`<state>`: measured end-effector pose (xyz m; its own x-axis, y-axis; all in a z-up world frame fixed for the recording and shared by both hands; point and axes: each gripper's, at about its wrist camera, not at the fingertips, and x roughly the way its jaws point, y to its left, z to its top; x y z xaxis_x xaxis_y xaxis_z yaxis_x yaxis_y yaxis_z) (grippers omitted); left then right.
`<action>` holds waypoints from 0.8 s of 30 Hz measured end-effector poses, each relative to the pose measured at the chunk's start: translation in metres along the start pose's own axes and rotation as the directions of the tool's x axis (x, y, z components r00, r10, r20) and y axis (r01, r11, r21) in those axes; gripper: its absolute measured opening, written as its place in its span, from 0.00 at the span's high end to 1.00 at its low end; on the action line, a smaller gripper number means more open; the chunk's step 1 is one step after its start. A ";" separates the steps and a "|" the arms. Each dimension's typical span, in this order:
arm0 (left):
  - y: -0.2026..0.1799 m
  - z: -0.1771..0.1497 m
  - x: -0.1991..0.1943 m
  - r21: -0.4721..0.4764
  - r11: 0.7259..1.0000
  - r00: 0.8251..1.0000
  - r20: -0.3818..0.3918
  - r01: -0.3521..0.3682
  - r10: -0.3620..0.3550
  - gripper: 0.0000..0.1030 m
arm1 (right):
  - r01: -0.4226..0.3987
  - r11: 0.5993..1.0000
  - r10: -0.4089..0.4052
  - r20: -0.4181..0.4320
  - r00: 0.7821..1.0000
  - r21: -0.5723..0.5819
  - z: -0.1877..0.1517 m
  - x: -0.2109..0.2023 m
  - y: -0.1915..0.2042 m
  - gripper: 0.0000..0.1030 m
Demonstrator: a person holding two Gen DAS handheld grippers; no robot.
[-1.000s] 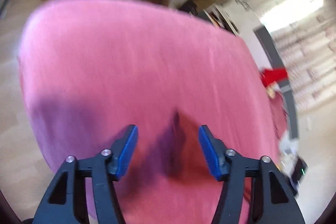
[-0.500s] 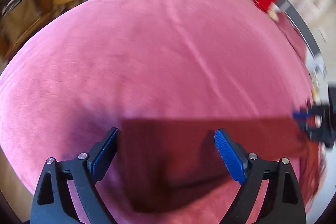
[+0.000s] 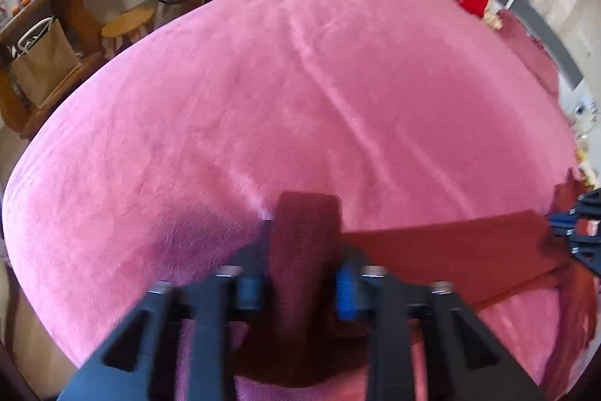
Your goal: Fold clothes
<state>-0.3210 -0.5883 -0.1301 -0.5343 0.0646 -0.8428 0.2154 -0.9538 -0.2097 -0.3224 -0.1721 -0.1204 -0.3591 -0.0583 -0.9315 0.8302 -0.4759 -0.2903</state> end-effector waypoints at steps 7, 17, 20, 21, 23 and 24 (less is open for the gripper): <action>0.016 0.013 -0.021 -0.102 0.994 0.985 0.165 -0.028 0.044 0.85 | -0.053 0.943 0.006 0.143 0.990 0.328 -0.006 0.005 -0.045 0.97; 0.065 -0.007 -0.006 -0.274 0.954 0.985 0.079 -0.124 0.150 0.67 | -0.321 0.683 0.011 0.430 0.903 0.656 -0.054 -0.020 -0.100 0.78; 0.103 -0.008 -0.034 -0.412 0.898 0.973 0.098 -0.153 0.210 0.65 | -0.307 0.662 -0.051 0.450 0.892 0.684 -0.093 -0.044 -0.103 0.77; 0.108 -0.009 -0.043 -0.444 0.881 0.966 0.111 -0.162 0.234 0.65 | -0.269 0.661 -0.073 0.417 0.906 0.700 -0.111 -0.049 -0.098 0.77; 0.100 -0.015 -0.059 -0.426 0.889 0.956 0.149 -0.168 0.252 0.65 | -0.208 0.653 -0.087 0.345 0.934 0.728 -0.148 -0.054 -0.081 0.77; 0.085 -0.018 -0.063 -0.371 0.912 0.956 0.158 -0.175 0.248 0.64 | -0.190 0.646 -0.081 0.314 0.946 0.739 -0.166 -0.054 -0.074 0.77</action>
